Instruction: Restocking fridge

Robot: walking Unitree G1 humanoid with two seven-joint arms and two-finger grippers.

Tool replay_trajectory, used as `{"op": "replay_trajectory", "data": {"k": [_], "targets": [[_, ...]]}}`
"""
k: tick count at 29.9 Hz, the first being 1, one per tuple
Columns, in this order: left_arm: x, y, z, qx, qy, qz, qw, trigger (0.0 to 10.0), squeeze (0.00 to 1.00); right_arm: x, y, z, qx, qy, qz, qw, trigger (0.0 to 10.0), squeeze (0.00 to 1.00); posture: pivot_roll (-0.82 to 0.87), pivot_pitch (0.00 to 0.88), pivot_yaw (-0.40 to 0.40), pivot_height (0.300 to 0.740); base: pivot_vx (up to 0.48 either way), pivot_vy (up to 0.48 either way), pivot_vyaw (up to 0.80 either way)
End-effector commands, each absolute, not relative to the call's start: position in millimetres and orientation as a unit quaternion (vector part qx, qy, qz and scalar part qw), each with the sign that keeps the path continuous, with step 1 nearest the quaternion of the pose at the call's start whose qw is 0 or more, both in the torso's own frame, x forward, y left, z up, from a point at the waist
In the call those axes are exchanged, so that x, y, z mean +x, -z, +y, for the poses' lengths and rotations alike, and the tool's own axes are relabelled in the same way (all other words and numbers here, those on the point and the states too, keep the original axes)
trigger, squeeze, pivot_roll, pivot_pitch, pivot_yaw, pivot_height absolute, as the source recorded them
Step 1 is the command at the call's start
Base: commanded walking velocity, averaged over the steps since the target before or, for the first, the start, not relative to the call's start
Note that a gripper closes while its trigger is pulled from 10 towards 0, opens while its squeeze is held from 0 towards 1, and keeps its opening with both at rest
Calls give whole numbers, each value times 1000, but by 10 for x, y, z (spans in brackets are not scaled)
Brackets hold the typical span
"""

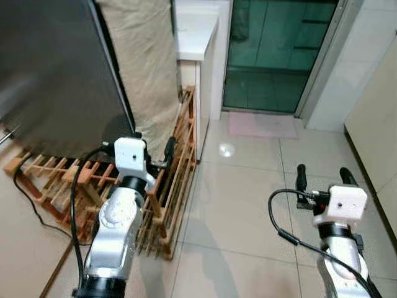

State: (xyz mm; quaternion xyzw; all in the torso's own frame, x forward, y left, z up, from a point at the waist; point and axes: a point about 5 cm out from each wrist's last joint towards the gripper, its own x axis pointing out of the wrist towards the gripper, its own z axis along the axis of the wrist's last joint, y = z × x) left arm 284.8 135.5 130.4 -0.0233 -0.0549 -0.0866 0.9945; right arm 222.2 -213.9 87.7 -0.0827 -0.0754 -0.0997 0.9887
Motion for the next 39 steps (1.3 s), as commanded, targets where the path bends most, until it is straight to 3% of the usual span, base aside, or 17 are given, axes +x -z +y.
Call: {"op": "replay_trajectory", "data": {"k": [1, 5, 19, 36, 39], "targets": [[2857, -1338, 1468, -19, 60, -55, 996, 10000, 0, 2245, -870, -2068, -72, 85, -77, 991, 10000, 0, -58, 5, 43, 710, 480, 0, 0], [2888, -1349, 1503, -15, 36, -53, 998, 10000, 0, 2262, -868, -2056, -71, 77, -77, 991, 10000, 0, -55, 7, 40, 710, 429, 0, 0], [3066, -1493, 1504, 3, 4, -55, 998, 10000, 0, 2260, -818, -2047, -70, 68, -67, 993, 10000, 0, -60, 17, 39, 710, 0, 0, 0], [3501, -1758, 973, -36, 111, -28, 993, 10000, 0, 2265, -867, -2079, -69, 71, -72, 992, 10000, 0, -77, 92, 64, 710, 0, 0, 0], [3497, -1793, 745, -47, 191, -21, 980, 10000, 0, 2220, -839, -2095, -64, 72, -63, 993, 10000, 0, -78, 111, 63, 710, 0, 0, 0]]}}
